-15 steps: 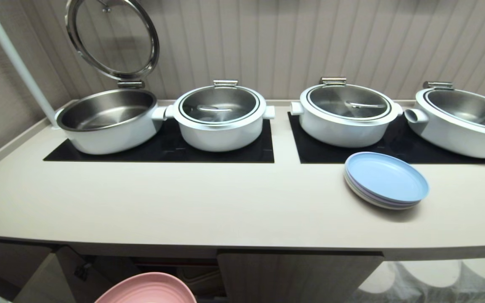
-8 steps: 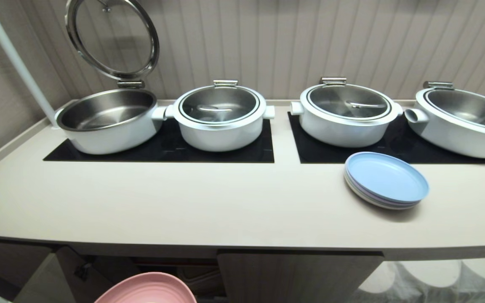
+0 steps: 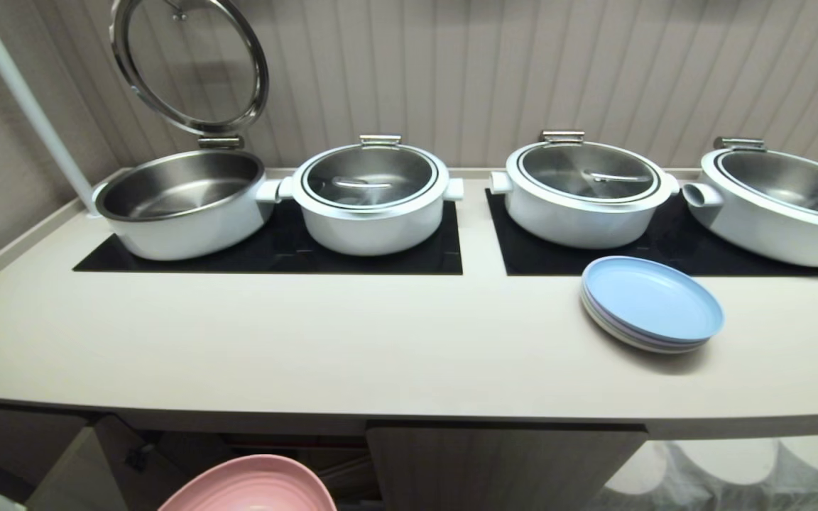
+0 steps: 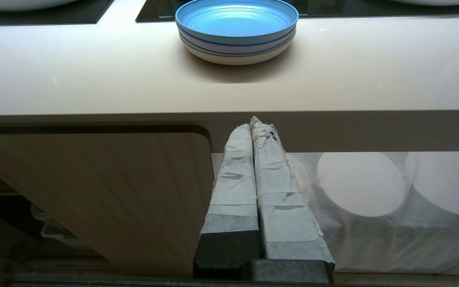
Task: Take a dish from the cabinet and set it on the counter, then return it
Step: Place it on the table
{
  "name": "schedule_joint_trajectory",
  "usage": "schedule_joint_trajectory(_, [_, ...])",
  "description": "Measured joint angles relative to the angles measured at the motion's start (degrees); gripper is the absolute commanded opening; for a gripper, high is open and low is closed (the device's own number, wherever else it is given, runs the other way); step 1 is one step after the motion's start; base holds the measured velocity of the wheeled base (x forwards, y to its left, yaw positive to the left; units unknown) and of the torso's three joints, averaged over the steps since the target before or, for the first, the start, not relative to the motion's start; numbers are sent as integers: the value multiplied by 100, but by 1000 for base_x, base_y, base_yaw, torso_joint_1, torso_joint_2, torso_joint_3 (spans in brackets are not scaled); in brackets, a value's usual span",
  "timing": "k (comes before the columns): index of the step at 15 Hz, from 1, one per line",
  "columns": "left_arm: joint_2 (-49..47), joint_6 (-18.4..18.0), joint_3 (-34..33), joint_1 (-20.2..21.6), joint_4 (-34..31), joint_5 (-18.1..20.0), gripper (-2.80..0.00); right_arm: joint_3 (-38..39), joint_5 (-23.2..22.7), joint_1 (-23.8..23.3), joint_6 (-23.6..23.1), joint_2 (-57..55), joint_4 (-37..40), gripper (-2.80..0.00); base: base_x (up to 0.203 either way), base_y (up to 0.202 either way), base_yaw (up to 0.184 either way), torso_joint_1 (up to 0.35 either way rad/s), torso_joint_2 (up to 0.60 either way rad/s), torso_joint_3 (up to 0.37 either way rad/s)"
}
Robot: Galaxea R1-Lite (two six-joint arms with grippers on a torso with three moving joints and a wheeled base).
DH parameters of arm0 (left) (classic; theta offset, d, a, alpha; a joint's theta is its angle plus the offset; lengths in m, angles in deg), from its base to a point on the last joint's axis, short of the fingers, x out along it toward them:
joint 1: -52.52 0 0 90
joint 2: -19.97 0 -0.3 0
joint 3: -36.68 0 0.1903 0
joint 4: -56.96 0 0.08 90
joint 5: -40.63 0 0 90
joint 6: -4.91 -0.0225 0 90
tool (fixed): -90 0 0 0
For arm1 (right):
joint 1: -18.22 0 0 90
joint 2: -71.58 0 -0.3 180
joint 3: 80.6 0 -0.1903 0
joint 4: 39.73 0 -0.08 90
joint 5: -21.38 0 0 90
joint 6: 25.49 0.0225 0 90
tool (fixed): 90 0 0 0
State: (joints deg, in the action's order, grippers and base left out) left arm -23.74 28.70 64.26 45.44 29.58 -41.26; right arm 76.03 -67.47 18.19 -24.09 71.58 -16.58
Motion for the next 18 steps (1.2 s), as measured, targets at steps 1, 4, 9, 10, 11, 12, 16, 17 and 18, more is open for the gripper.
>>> schedule_joint_trajectory(1, [0,2,14,-5,-1,4,-280,0,0,-2,0,0,-2,-280,0,0,0,0,0,0])
schedule_joint_trajectory(4, [-2,-3,38,-33,-1,10,-280,0,0,-1,0,0,0,-280,0,0,0,0,0,0])
schedule_joint_trajectory(9, [-63,-1,170,-52,-1,19,-280,0,0,0,0,0,-1,-280,0,0,0,0,0,0])
schedule_joint_trajectory(10, [-96,-3,212,-82,0,18,-280,0,-2,0,1,0,-2,-280,0,0,0,0,0,0])
schedule_joint_trajectory(11, [-136,-4,259,-104,5,24,-280,0,0,0,0,0,-2,-280,0,0,0,0,0,0])
schedule_joint_trajectory(12, [-182,-3,307,-116,10,33,-280,0,-2,0,0,0,0,-280,0,0,0,0,0,0])
schedule_joint_trajectory(16, [-398,-3,571,-132,10,117,-280,0,-2,-5,-2,0,-2,-280,0,0,0,0,0,0])
schedule_joint_trajectory(17, [-474,-1,643,-134,7,121,-280,0,-1,-5,0,0,0,-280,0,0,0,0,0,0])
schedule_joint_trajectory(18, [-544,-3,718,-135,10,137,-280,0,-2,-2,0,0,-2,-280,0,0,0,0,0,0])
